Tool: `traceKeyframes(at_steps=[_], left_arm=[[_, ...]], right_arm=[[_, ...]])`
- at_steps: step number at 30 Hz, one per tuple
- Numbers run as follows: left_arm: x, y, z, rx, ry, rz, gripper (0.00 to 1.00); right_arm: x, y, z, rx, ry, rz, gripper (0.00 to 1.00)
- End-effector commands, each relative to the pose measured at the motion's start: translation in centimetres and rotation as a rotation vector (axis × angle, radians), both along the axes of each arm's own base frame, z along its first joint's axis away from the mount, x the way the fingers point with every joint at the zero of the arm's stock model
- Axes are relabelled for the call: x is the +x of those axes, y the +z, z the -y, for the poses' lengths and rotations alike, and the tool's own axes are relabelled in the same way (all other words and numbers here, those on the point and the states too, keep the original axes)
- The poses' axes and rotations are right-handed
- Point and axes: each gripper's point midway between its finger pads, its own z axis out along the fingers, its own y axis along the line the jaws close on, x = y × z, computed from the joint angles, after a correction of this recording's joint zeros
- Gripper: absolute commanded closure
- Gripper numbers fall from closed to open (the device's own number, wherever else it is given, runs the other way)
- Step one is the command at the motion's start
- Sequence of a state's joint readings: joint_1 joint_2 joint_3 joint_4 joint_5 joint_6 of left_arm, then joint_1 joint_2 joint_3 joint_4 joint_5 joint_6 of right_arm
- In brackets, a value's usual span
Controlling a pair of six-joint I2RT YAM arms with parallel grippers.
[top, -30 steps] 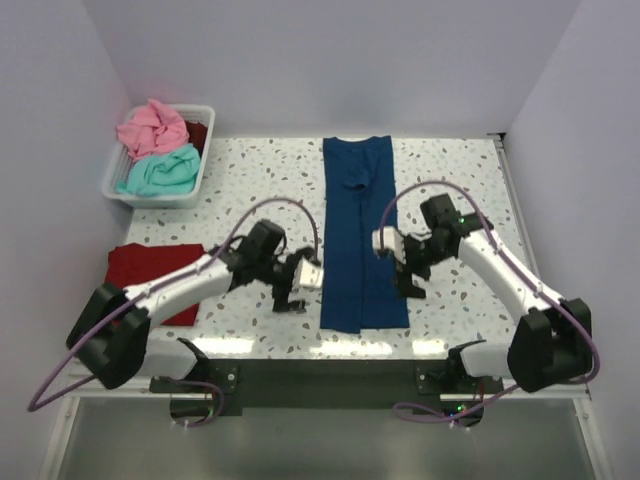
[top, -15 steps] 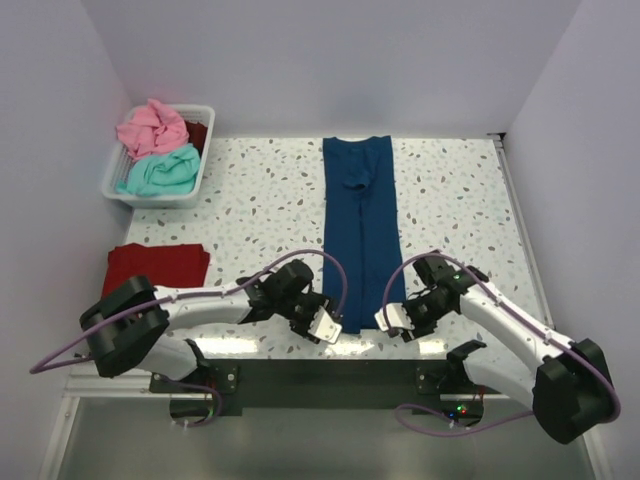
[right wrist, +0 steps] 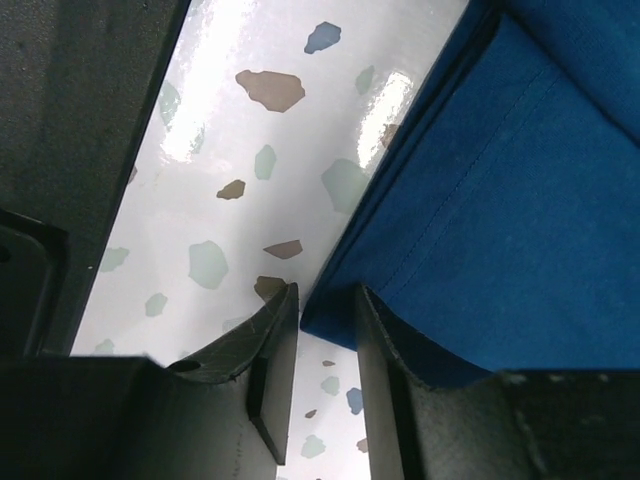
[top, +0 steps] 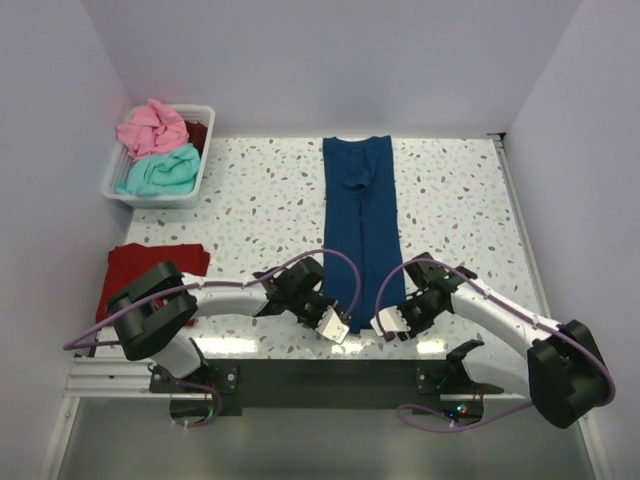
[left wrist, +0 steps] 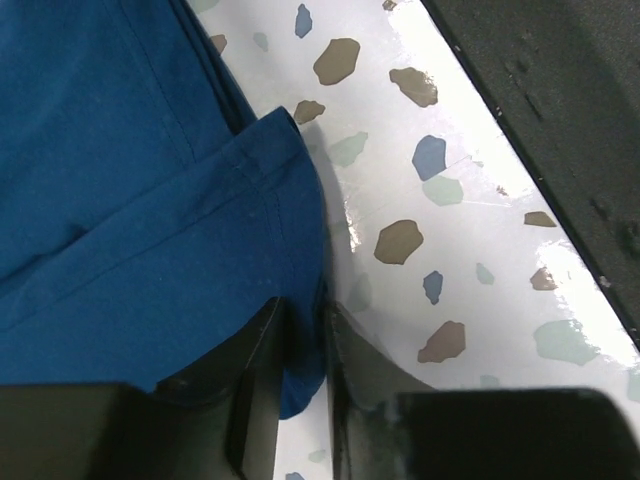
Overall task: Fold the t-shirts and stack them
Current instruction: Fold the tshirt
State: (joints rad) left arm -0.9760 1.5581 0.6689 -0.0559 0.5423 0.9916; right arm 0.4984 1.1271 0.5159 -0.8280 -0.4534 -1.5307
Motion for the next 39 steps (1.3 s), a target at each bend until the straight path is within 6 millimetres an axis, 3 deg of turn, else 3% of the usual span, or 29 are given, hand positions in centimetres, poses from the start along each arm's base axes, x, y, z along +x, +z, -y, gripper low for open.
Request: traceKeyframes(at_steps=[1,8,13,16,19,21,23,25,27,29,30,32,33,34,35,36,38,39], left_arm=[[-0.4,-1.6,-0.9,0.077,-0.036,-0.011,0.76],[-1.3,-0.7,-1.4,0.056,-0.070,-0.015,1.00],[-2.7,1.6,-1.3,-0.003,-0.096,-0.044,1.00],[-2.4,3.7,-0.3,-0.027,-0.050,-0.119,1.00],[-0.3,5.4,-0.2,-0.059,0.020,-0.153,1.00],[2.4,6.8,-0.3,-0.086,0.079,-0.155,1.00],[5.3,8.3,-0.4,-0.110,0.126,-0.135,1.00],[6.8,8.6,-0.3,-0.111,0.140,-0.130,1.00],[9.0,9.4,-0.1,-0.129,0.159,-0.105,1.00],[11.0,10.0,0.3,-0.145,0.174,-0.058,1.00],[12.0,9.6,0.4,-0.138,0.186,-0.049,1.00],[14.6,10.6,0.8,-0.169,0.212,0.005,1.00],[15.7,10.0,1.0,-0.161,0.222,0.001,1.00],[16.6,10.1,1.0,-0.162,0.232,0.008,1.00],[18.5,11.2,1.2,-0.183,0.250,0.037,1.00],[19.4,10.4,1.2,-0.169,0.263,0.028,1.00],[21.8,11.6,1.5,-0.191,0.283,0.064,1.00],[23.0,10.9,1.2,-0.185,0.303,0.057,1.00]], right_arm=[[0.5,-1.0,0.5,-0.055,0.032,0.042,0.68],[0.6,-1.1,0.1,-0.060,-0.009,0.083,1.00],[-0.1,1.7,-1.5,0.040,0.045,0.182,1.00],[0.9,4.1,-3.2,0.117,-0.029,0.210,1.00],[2.5,5.9,-4.3,0.119,-0.104,0.181,1.00],[3.5,7.1,-5.1,0.152,-0.137,0.182,1.00],[5.5,8.5,-5.9,0.200,-0.165,0.228,1.00],[7.3,9.8,-6.0,0.229,-0.200,0.253,1.00],[8.9,9.9,-6.3,0.247,-0.226,0.234,1.00],[12.0,11.2,-6.0,0.278,-0.271,0.278,1.00],[13.0,10.5,-5.9,0.267,-0.278,0.268,1.00],[15.6,11.4,-6.0,0.292,-0.294,0.302,1.00],[16.4,10.9,-6.1,0.284,-0.290,0.293,1.00],[17.8,11.6,-6.2,0.300,-0.300,0.310,1.00],[18.6,11.8,-6.3,0.305,-0.302,0.315,1.00],[19.3,11.8,-6.4,0.305,-0.298,0.324,1.00],[21.7,11.9,-6.4,0.317,-0.316,0.344,1.00],[22.4,11.7,-6.3,0.315,-0.317,0.348,1.00]])
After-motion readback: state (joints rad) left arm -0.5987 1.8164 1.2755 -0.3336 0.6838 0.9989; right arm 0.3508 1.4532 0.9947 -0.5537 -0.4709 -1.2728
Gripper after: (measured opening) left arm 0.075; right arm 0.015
